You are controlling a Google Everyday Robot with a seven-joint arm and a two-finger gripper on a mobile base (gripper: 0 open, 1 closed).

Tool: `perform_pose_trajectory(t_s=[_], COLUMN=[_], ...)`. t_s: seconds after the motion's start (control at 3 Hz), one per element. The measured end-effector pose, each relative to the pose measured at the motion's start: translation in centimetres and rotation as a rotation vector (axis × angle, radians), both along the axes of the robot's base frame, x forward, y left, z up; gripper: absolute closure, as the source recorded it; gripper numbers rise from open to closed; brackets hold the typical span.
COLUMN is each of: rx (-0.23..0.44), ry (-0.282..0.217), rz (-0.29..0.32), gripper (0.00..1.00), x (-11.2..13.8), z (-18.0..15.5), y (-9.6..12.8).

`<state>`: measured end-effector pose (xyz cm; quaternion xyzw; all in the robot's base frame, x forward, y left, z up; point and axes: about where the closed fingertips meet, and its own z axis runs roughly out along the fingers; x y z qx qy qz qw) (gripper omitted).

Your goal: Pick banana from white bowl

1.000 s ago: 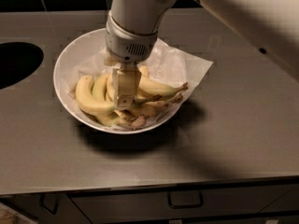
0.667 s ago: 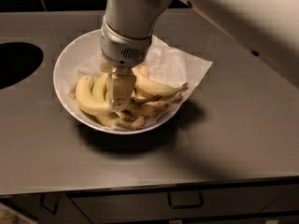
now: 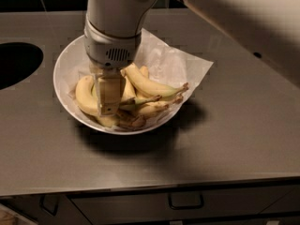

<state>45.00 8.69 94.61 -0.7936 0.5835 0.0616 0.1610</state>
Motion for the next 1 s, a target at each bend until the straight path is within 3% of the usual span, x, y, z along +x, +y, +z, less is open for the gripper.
perform_pose_trajectory(t_s=[1.0], rx=[-0.044], ry=[-0.04], rz=[-0.123], gripper=[0.33], x=[0.5], z=[-1.1], y=[-1.3])
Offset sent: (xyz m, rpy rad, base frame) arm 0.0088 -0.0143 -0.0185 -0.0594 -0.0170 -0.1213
